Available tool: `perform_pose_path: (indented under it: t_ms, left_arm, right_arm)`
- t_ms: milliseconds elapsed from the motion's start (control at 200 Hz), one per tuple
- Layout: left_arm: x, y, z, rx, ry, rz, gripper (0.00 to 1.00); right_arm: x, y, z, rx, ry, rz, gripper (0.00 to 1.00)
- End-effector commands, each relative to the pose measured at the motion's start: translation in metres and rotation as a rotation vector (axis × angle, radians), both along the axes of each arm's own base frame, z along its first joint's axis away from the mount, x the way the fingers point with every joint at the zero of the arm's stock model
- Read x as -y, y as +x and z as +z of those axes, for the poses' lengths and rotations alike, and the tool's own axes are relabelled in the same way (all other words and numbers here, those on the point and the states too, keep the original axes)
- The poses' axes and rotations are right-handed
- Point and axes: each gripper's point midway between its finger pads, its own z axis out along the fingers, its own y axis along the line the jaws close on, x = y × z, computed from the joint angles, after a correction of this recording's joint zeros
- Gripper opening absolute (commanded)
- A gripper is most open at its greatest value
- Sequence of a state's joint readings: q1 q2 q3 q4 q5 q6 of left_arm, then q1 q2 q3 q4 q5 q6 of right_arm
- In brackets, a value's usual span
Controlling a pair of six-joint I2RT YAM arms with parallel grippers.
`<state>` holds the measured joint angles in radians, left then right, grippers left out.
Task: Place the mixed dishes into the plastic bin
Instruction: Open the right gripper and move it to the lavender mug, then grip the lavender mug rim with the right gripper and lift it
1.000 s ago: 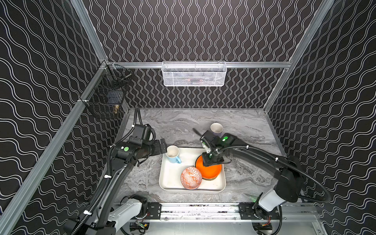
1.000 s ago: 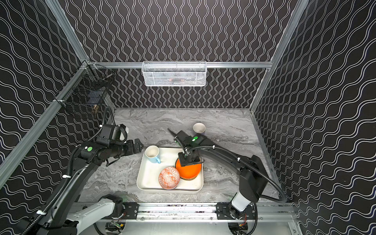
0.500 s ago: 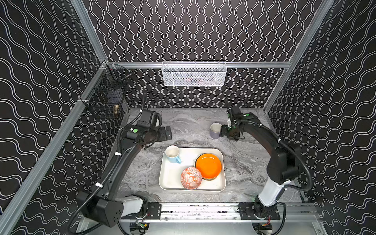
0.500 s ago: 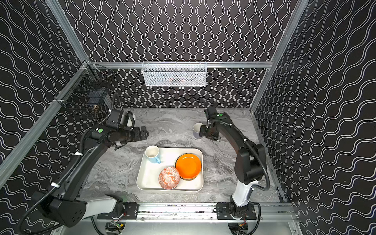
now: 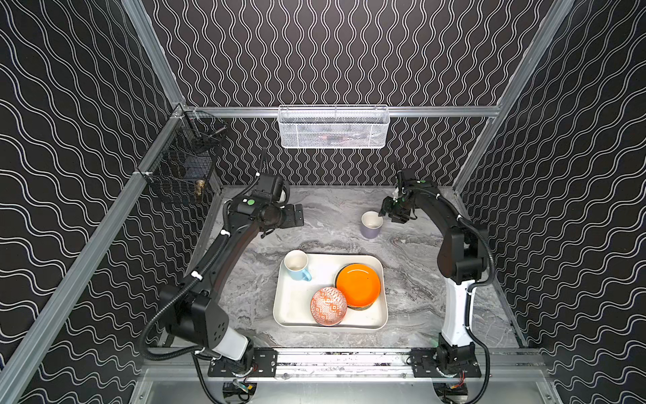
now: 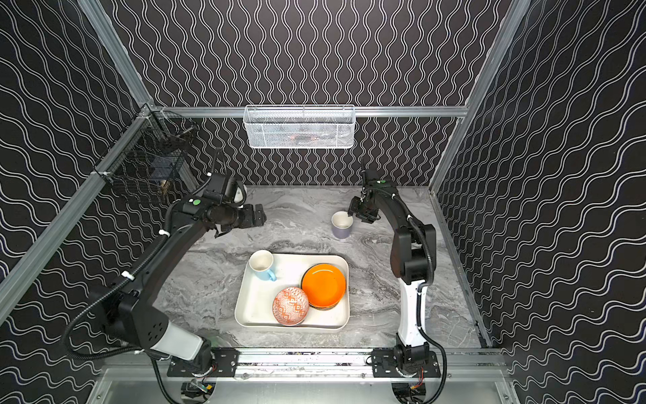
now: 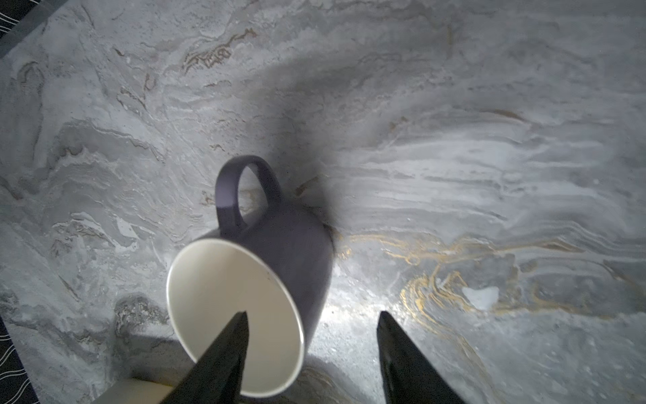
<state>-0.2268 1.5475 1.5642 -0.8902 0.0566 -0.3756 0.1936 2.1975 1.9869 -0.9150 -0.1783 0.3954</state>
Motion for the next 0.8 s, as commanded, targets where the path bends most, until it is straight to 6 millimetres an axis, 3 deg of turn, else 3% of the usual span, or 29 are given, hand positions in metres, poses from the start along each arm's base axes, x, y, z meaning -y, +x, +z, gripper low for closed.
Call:
perform_pose_path:
  t_ms: [0,315,430,646,796]
  left_arm:
    - [0.004,0.009,0.0,0.012,0.009,-0.031,0.99]
    - [0.001,0.013,-0.011,-0.016,0.023,-0.026,0.98]
    - [-0.003,0.009,-0.014,-0.015,0.035,-0.014,0.99]
    - [-0.01,-0.006,-0.027,-0.051,0.032,0.015,0.99]
    - [-0.024,-0.016,-0.032,-0.064,-0.008,0.067,0.98]
  right_arm:
    - [-0.004,0.0,-0.009,-0.037,0.018,0.014,0.6]
    - [-0.01,-0.011,-0.035,-0.125,-0.014,0.043,0.46]
    - [-0.007,-0.014,-0.041,-0.146,-0.035,0.046,0.35]
    - [-0.002,-0.014,-0.034,-0.132,-0.065,0.037,0.15]
    - [0.002,-0.014,-0.023,-0.105,-0.08,0.031,0.08]
